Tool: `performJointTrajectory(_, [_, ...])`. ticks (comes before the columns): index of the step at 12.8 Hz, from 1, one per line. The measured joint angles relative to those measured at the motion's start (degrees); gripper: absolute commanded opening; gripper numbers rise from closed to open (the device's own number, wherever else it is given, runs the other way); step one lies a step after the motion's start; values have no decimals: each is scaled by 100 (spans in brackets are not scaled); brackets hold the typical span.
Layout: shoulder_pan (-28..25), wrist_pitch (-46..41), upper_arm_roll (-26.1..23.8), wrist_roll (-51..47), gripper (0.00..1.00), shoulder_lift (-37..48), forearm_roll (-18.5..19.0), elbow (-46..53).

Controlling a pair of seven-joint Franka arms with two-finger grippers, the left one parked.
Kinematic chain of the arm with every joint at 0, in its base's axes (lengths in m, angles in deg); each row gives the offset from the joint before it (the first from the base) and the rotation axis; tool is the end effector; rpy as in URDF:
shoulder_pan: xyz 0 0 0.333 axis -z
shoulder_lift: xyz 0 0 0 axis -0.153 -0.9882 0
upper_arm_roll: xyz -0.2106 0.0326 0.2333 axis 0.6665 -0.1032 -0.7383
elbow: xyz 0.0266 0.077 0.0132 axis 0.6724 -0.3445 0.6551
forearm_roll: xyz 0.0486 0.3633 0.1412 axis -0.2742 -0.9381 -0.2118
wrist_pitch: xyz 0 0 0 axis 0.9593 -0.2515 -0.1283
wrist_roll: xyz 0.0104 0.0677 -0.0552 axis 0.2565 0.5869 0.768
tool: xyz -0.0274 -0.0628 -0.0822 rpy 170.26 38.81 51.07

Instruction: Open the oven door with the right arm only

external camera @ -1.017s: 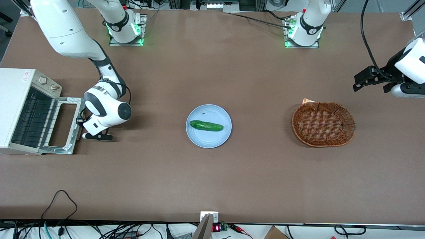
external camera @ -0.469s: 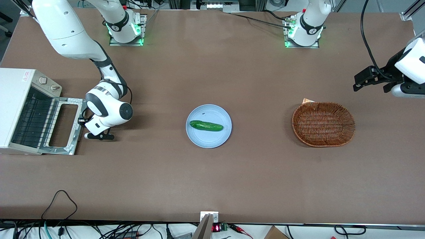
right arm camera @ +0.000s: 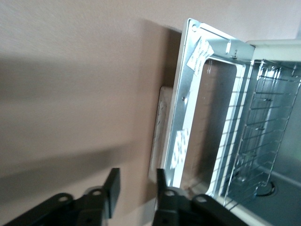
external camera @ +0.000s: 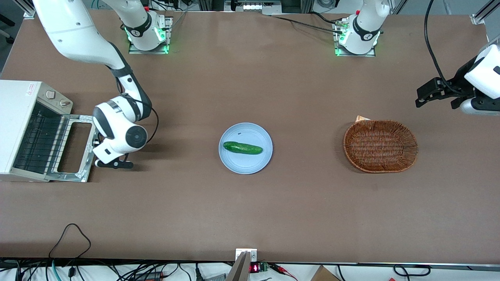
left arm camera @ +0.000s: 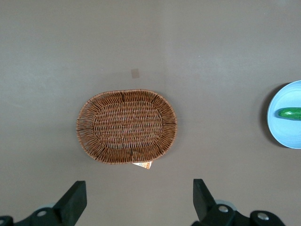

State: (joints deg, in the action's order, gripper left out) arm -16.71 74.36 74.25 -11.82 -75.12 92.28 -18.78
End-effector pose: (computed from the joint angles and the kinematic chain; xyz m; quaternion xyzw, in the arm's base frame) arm 0.6070 0.0606 0.2041 0.9369 0.0030 -0.0718 0.3421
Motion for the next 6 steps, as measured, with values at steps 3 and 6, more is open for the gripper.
performJointTrajectory(3, [-1, -614, 0, 802, 98, 507, -1317, 242])
performJointTrajectory(6, [16, -1918, 7, 1527, 98, 727, -2522, 1144])
